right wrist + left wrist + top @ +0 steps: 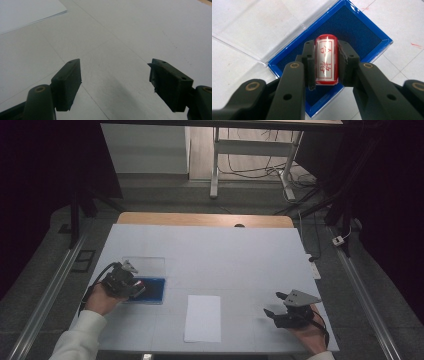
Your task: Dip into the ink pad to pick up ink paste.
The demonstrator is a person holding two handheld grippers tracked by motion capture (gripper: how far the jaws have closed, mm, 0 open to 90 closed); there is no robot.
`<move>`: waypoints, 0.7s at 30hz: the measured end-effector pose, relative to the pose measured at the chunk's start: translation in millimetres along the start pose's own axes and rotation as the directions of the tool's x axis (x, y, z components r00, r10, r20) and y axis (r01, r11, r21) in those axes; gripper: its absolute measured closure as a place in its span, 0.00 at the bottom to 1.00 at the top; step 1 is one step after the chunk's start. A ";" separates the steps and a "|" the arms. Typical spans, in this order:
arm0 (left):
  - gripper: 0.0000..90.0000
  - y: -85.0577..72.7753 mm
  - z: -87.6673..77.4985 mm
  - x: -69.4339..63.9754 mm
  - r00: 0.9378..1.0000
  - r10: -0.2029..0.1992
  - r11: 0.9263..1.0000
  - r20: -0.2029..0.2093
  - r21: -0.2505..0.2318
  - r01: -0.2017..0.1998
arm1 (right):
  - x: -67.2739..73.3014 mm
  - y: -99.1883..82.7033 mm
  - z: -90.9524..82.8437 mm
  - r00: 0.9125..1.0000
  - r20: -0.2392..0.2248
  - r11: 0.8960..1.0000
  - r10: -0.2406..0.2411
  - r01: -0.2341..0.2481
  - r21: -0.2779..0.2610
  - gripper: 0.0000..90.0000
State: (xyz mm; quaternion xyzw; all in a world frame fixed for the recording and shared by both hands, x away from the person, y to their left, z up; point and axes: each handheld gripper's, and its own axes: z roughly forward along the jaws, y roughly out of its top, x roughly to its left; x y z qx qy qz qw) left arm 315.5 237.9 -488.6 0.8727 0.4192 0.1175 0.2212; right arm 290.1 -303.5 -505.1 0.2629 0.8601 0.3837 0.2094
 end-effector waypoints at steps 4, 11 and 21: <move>0.79 0.2 0.2 -0.5 1.000 0.002 1.000 -0.003 0.000 -0.002 | 0.1 0.2 0.2 1.000 -0.001 1.000 -0.004 0.004 0.005 0.28; 0.79 1.6 -1.9 -1.3 1.000 0.019 1.000 -0.010 0.000 -0.019 | -0.5 1.0 -1.3 1.000 0.006 1.000 0.000 0.000 0.003 0.28; 0.78 7.5 -34.5 6.2 1.000 0.005 0.994 -0.017 -0.107 -0.007 | -2.6 -0.7 -1.7 1.000 0.009 1.000 0.010 -0.010 0.000 0.28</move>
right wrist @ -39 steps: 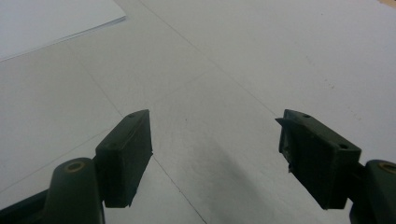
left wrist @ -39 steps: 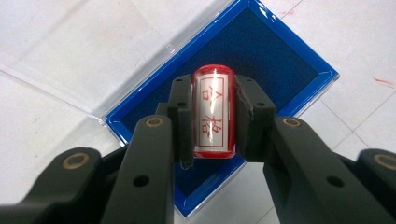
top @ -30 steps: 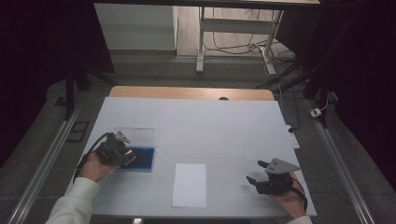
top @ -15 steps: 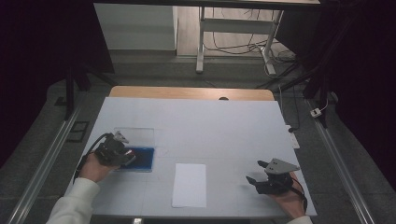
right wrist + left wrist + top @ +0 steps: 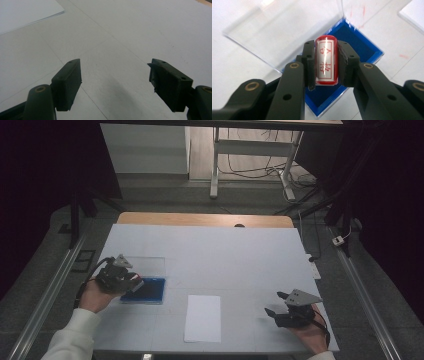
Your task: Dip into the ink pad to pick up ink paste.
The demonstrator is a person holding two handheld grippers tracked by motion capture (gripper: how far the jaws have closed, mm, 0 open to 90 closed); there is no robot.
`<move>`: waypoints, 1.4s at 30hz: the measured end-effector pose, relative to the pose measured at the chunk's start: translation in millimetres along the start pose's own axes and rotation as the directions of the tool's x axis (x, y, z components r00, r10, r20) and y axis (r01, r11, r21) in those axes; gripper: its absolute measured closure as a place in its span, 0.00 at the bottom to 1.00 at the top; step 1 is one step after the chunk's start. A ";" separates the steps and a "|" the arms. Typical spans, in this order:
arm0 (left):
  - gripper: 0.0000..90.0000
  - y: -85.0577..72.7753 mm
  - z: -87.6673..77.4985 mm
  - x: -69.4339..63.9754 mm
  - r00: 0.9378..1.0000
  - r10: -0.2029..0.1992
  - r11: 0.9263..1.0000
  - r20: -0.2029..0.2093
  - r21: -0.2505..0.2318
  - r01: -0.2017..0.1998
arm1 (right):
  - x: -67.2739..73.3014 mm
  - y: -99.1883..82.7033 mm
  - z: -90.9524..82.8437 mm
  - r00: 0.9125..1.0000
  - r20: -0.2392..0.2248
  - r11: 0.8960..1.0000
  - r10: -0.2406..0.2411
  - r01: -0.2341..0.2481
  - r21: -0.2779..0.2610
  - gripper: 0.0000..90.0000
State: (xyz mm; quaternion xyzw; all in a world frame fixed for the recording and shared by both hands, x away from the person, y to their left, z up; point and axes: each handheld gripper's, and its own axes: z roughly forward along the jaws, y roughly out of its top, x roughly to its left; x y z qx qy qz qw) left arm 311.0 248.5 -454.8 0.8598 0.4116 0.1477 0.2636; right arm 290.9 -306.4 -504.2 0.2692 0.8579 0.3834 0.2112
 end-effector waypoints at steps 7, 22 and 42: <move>0.78 5.8 -16.9 -3.1 1.000 0.015 0.999 0.004 -0.045 -0.015 | 1.5 0.2 1.0 1.000 -0.002 1.000 -0.005 0.005 0.002 0.28; 0.78 9.2 -0.9 -10.3 0.998 0.064 0.998 -0.002 0.019 -0.064 | 1.9 -0.9 2.3 1.000 -0.005 1.000 -0.007 0.007 0.012 0.28; 0.78 4.9 30.3 -9.1 0.998 0.053 0.993 0.031 0.099 -0.056 | 2.5 -1.6 3.2 1.000 -0.010 1.000 -0.004 0.004 0.024 0.28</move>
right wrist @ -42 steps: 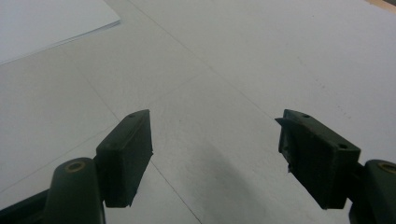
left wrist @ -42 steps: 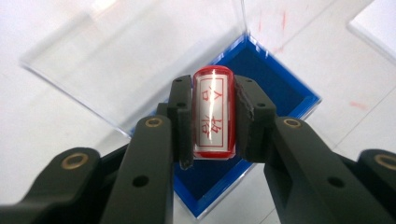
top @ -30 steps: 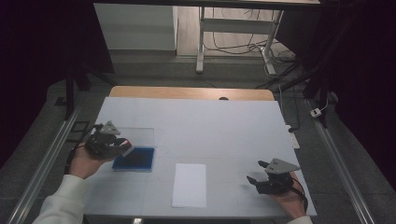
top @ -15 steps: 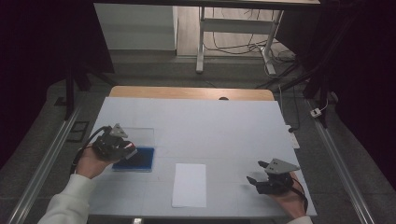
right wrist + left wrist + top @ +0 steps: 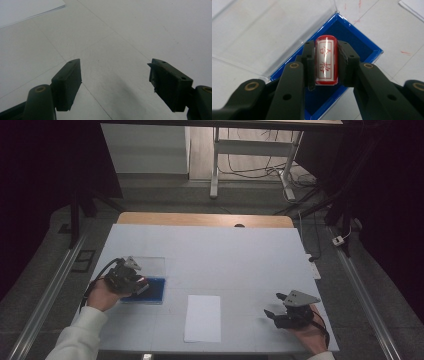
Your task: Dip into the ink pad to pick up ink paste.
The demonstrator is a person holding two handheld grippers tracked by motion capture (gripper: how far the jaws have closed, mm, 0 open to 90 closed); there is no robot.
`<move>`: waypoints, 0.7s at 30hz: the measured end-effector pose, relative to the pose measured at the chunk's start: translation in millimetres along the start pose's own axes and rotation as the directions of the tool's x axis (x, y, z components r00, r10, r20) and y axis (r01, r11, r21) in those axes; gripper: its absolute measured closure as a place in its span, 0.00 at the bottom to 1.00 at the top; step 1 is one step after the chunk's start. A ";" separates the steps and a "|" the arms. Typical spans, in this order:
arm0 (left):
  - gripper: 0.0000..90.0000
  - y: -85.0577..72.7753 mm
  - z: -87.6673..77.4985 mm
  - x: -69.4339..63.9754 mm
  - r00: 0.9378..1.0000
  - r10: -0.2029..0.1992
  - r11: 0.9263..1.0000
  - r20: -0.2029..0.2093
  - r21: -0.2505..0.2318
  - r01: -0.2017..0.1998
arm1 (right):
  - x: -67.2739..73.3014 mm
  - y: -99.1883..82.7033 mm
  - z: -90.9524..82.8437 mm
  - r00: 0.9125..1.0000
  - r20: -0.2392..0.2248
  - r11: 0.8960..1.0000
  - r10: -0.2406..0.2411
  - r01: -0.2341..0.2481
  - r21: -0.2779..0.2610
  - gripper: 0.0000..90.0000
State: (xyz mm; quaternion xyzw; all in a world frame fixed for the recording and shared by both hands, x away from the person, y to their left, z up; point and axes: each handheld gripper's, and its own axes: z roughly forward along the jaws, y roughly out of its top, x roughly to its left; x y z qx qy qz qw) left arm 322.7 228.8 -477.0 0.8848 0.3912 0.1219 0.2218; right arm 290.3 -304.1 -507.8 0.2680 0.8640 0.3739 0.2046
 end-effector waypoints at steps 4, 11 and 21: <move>0.78 0.3 2.4 -0.2 1.000 0.000 1.000 0.003 0.008 0.000 | 0.3 0.2 0.2 1.000 -0.004 1.000 -0.008 0.008 0.007 0.28; 0.78 -2.2 3.4 1.5 1.000 -0.014 1.000 0.013 0.006 0.014 | 0.3 -0.1 0.7 1.000 -0.006 1.000 -0.009 0.009 0.012 0.28; 0.79 -2.1 4.5 0.2 1.000 -0.014 1.000 0.007 0.015 0.014 | 0.6 0.2 0.8 1.000 -0.006 1.000 -0.012 0.012 0.013 0.28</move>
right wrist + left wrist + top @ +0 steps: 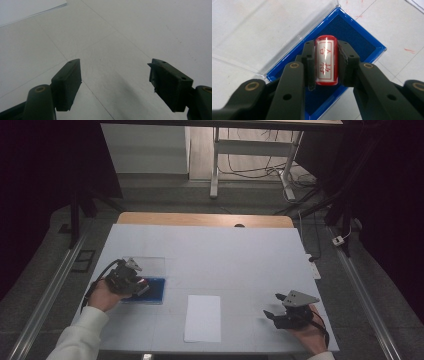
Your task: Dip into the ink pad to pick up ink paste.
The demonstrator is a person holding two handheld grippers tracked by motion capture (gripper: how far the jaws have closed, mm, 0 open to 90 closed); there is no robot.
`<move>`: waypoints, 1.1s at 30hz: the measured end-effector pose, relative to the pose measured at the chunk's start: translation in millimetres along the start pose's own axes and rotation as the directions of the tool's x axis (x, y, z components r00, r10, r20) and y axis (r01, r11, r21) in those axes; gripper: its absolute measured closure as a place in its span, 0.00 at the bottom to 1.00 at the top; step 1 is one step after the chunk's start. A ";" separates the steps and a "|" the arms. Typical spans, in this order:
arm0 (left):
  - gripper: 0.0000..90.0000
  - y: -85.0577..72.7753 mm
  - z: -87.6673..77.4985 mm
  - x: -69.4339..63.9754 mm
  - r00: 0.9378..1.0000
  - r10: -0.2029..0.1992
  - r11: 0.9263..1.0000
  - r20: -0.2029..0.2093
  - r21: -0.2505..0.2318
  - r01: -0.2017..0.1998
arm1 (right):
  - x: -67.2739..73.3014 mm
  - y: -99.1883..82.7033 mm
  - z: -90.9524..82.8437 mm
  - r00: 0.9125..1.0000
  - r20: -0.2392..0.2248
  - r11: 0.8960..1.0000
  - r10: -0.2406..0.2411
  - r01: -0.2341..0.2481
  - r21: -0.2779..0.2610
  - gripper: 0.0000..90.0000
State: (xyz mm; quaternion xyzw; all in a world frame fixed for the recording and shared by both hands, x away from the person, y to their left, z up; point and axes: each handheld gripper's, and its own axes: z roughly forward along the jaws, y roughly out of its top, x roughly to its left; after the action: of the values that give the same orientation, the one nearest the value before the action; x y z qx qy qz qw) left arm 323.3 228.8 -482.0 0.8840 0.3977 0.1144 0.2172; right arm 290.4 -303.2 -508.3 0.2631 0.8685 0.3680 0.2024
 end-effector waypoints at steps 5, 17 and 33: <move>0.79 2.2 3.9 -3.5 1.000 0.008 1.000 -0.019 0.027 -0.008 | 0.6 0.5 -0.2 1.000 0.000 1.000 0.002 -0.002 -0.004 0.28; 0.79 -0.3 5.8 -6.7 0.999 0.016 1.000 -0.039 0.010 -0.015 | 0.8 1.8 -1.2 1.000 0.001 1.000 -0.006 0.006 -0.010 0.28; 0.79 -1.6 6.5 -7.0 0.999 0.012 1.000 -0.041 0.002 -0.012 | 2.3 2.5 -0.1 1.000 -0.001 1.000 -0.010 0.010 -0.002 0.28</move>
State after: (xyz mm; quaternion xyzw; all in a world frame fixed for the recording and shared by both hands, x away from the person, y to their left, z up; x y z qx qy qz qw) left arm 320.0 222.6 -488.6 0.8841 0.3968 0.1336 0.2077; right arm 289.3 -300.4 -506.8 0.2584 0.8695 0.3681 0.2043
